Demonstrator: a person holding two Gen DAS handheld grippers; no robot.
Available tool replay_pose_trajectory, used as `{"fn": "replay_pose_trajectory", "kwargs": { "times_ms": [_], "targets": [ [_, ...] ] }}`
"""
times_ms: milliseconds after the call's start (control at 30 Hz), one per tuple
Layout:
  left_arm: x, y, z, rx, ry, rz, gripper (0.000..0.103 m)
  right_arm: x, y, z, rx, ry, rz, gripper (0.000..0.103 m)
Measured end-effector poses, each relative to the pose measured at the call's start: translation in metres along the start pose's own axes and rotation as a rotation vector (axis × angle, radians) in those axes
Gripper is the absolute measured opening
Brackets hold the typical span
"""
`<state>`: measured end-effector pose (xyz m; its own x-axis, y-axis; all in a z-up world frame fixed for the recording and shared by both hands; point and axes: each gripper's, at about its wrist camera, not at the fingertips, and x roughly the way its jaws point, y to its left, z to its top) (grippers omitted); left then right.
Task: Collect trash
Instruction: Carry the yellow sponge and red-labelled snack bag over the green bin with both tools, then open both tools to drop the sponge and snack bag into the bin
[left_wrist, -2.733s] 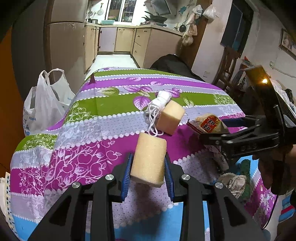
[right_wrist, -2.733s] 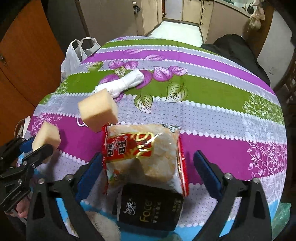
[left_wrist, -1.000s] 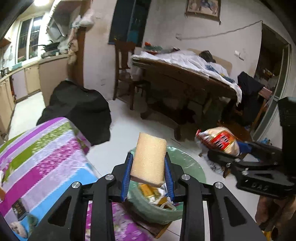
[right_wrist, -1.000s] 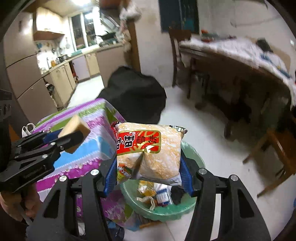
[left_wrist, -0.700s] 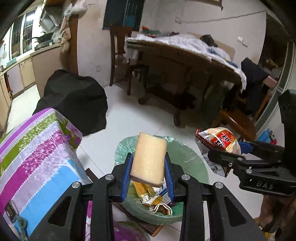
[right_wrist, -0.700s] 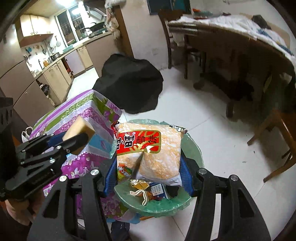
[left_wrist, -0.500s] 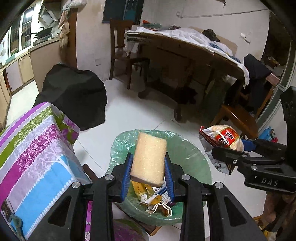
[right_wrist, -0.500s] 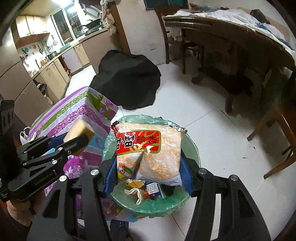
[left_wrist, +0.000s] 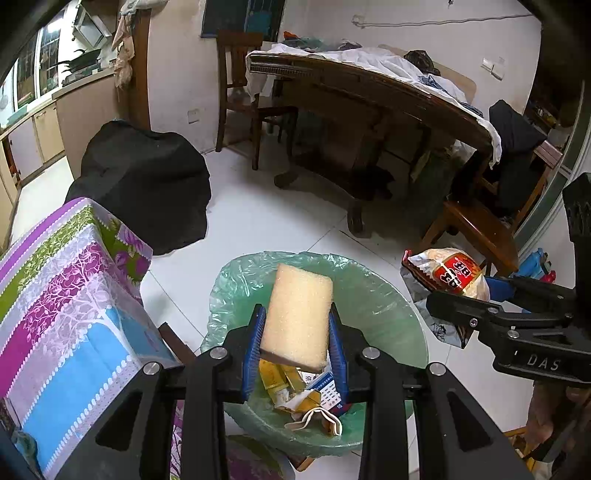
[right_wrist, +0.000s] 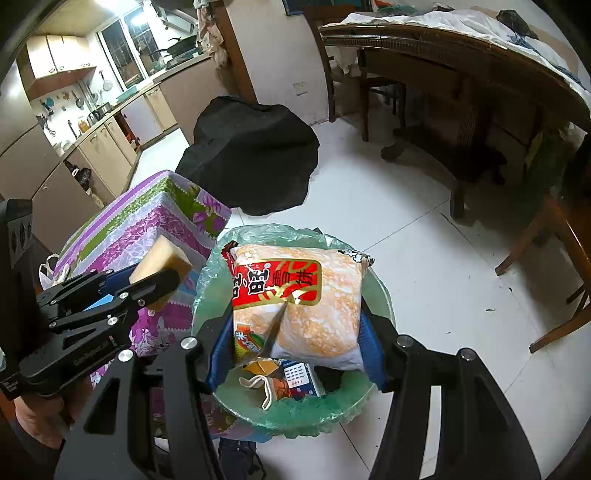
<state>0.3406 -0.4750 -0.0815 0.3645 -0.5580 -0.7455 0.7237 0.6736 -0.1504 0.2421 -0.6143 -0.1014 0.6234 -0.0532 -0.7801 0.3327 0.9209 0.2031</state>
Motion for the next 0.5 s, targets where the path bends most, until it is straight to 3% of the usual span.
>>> {"fn": "replay_pose_trajectory", "kwargs": {
  "times_ms": [500],
  "targets": [
    [0.0059, 0.0003, -0.0015, 0.003, 0.012, 0.008, 0.033, 0.0036, -0.0003, -0.0016, -0.001, 0.005, -0.004, 0.055]
  ]
}}
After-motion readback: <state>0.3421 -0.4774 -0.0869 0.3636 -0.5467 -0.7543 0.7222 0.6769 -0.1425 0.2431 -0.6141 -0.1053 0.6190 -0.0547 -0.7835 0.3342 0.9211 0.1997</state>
